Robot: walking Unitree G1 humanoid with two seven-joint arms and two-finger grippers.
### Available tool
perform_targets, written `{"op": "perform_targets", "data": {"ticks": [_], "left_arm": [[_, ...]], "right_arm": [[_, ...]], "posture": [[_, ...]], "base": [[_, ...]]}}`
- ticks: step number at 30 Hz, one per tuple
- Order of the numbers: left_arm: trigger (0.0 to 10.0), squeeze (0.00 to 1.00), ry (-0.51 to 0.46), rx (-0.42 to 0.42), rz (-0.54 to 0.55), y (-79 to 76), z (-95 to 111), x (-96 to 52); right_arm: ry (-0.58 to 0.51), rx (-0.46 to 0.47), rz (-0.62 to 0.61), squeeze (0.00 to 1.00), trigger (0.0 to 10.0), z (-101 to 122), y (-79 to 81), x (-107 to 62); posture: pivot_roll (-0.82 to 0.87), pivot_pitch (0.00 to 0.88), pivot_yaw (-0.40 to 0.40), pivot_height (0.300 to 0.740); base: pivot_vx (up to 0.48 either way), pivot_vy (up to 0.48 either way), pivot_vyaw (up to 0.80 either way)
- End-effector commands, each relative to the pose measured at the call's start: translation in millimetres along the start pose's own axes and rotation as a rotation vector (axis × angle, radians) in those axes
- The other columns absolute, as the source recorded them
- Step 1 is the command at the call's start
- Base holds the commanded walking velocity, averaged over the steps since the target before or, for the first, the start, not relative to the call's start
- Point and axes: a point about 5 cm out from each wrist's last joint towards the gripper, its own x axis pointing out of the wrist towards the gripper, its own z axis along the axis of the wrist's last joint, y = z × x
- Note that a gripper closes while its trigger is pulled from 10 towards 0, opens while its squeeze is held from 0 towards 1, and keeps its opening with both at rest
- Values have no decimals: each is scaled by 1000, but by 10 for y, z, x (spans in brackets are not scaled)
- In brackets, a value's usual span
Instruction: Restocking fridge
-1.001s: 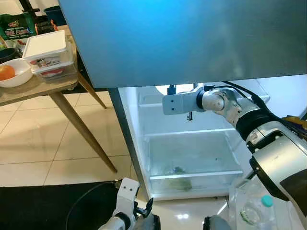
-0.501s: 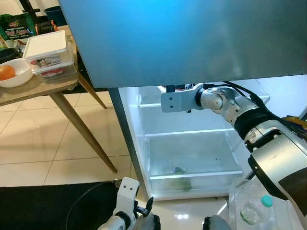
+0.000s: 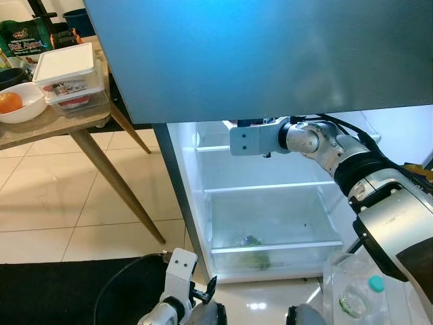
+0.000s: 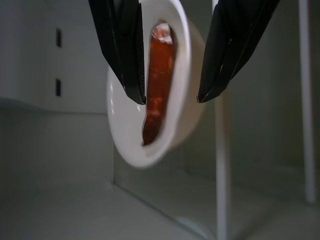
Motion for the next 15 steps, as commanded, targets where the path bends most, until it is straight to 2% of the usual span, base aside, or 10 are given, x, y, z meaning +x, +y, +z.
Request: {"op": "perform_targets", "data": {"ticks": [1,15], "left_arm": [[10000,0,21,13,10,45,-48,-35],[10000,0,27,25,-5,47,-35,-24]], "right_arm": [[-50,23,-41,0,10000,-9,-46,-53],[-58,-28,-177,0,10000,-110,-121,-170]], "posture": [[56,142,8,631],[50,147,30,631]], "base": [[0,0,0],[0,0,0]]}}
